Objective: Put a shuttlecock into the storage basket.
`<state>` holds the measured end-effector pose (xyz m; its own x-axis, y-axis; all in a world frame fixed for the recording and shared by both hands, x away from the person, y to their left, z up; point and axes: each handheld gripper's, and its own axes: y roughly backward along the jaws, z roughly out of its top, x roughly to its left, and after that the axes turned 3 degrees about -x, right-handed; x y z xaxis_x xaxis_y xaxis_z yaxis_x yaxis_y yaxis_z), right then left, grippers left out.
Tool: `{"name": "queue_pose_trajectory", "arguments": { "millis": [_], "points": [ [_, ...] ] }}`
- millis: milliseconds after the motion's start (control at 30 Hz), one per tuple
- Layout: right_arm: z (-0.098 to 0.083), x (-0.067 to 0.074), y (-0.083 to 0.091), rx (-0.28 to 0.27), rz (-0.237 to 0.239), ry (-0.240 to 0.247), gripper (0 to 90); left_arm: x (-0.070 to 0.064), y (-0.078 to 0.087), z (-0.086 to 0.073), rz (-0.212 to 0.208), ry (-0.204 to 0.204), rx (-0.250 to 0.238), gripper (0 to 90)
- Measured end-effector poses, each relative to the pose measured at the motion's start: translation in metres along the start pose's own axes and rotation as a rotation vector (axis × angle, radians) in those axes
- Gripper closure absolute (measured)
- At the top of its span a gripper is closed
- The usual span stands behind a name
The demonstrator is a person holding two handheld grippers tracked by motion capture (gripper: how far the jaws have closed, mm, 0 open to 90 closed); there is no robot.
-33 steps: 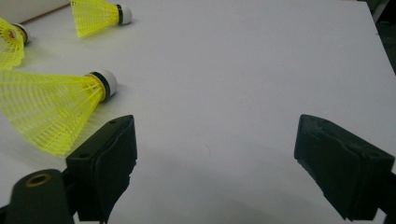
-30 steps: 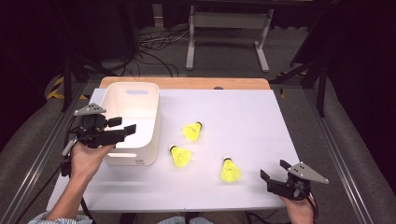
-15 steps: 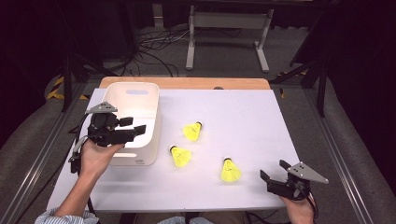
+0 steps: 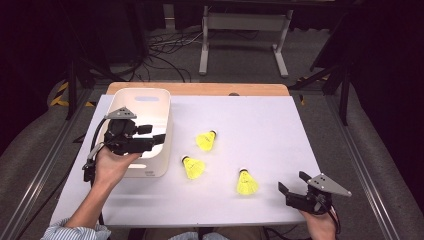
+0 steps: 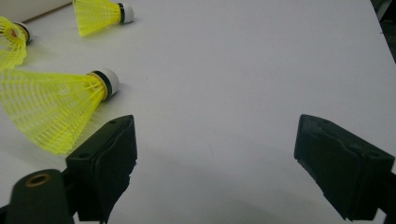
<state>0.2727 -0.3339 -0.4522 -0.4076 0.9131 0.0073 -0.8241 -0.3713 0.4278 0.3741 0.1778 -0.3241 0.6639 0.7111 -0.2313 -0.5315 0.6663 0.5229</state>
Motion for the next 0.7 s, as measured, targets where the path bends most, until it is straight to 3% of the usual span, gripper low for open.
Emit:
{"name": "queue_pose_trajectory", "arguments": {
  "millis": [700],
  "points": [
    [0.000, 0.001, 0.000, 0.001, 0.007, 0.002, 13.8, -0.020, -0.028, 0.012, -0.066, -0.058, 0.074, 37.3]
  ]
}}
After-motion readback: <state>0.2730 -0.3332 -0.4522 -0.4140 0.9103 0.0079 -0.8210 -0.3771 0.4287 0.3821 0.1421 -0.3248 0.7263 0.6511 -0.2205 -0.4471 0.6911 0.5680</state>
